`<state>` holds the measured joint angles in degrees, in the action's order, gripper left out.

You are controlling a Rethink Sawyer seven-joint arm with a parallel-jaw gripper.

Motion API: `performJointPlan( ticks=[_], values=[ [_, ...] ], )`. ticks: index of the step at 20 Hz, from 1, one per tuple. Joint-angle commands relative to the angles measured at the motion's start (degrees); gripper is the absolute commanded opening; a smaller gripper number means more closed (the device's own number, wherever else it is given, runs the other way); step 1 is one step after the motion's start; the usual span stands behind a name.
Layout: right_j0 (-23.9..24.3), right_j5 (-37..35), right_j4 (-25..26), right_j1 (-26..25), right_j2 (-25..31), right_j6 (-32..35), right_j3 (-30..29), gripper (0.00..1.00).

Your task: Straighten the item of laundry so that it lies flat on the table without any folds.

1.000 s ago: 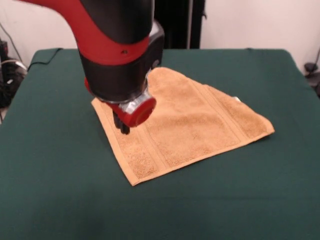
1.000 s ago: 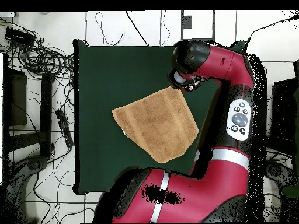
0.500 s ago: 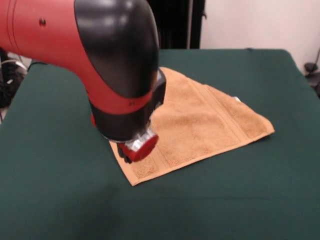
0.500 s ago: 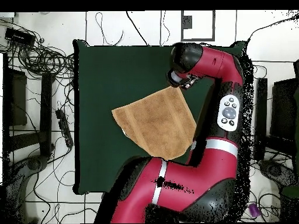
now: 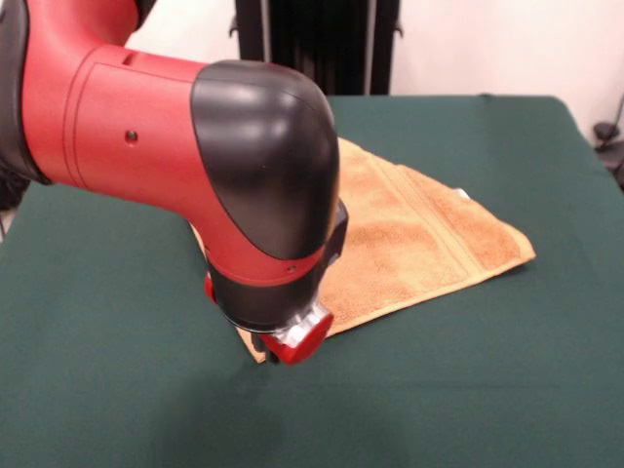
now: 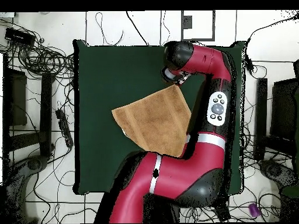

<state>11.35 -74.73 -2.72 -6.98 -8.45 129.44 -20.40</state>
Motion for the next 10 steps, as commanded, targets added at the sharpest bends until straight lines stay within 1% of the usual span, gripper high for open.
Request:
performJointPlan(
  ticks=[1, 5, 8, 10],
  values=[
    [-2.66, -6.41, -2.54, -1.91, 5.10, 0.93, 2.75, 1.00],
    [-3.23, -7.29, -2.65, -1.61, 4.49, 1.58, 2.27, 1.00],
    [-3.76, -6.48, -2.55, -1.29, 4.22, 1.13, 1.65, 1.00],
    [-4.12, -8.11, -2.19, -1.69, 3.21, 1.51, 2.86, 1.00]
  ],
)
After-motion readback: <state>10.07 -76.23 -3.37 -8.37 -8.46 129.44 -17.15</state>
